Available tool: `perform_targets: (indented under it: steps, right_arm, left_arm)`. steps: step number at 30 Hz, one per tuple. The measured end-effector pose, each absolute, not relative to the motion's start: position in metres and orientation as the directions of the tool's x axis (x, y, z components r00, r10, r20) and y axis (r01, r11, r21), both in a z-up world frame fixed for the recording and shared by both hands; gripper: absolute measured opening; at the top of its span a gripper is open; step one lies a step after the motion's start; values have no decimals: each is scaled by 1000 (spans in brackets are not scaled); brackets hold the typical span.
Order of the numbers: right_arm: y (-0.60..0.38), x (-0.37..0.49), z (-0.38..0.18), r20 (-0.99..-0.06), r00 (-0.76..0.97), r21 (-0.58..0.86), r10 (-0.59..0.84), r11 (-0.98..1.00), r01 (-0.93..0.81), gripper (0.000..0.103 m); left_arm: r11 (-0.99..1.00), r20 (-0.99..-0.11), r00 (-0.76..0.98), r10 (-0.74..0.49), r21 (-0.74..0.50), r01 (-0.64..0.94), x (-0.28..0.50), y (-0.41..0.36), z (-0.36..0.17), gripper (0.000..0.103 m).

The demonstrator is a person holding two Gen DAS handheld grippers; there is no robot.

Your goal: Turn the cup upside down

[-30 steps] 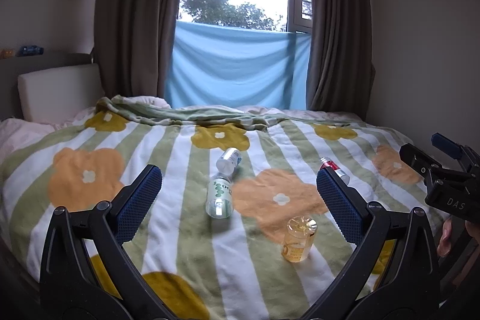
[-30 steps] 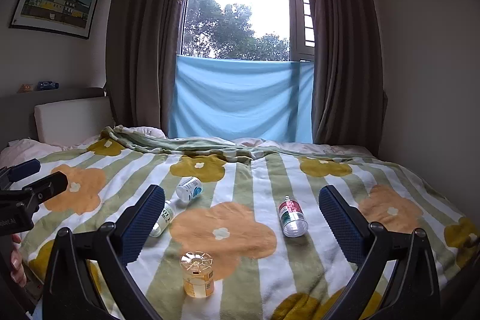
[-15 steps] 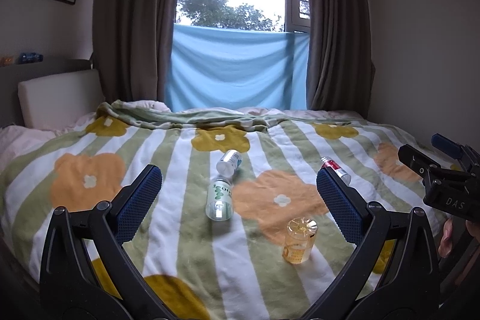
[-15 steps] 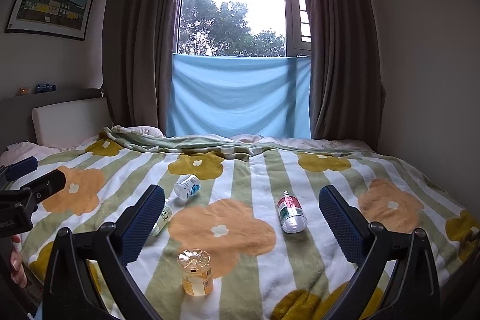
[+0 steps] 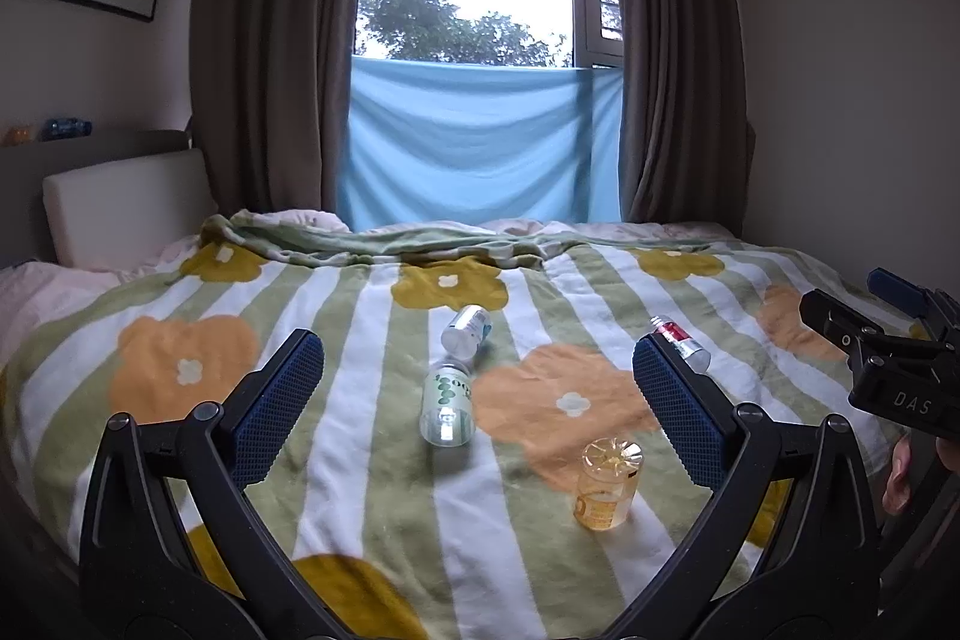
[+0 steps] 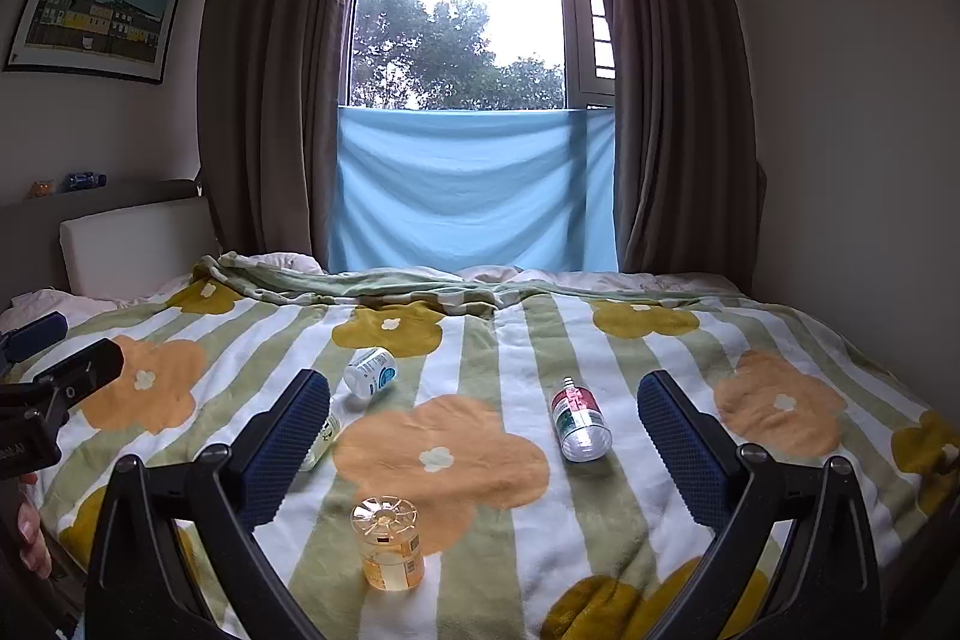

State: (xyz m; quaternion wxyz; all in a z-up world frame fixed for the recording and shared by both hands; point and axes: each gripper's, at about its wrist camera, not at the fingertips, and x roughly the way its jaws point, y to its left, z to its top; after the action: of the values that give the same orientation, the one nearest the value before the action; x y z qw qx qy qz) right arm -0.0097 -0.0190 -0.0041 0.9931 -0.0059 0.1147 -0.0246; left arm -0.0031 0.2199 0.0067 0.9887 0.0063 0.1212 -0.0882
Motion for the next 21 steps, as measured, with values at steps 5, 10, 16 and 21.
perform_targets:
  steps: [5,10,16,21]
  right_arm:
    - [-19,-9,-4,-227,973,-17,-52,999,49,103]
    - [-20,-10,-4,-226,973,-16,-50,999,48,103]
    - [-20,-9,-4,-229,972,-14,-48,999,46,103]
    - [-21,-9,-4,-230,972,-12,-48,999,47,103]
  left_arm:
    - [984,-233,957,-174,-3,178,-4,221,8,103]
    - [984,-232,957,-173,2,178,-5,220,8,103]
    - [981,-240,953,-185,2,192,-5,219,9,103]
    - [985,-248,954,-169,3,175,-4,220,8,103]
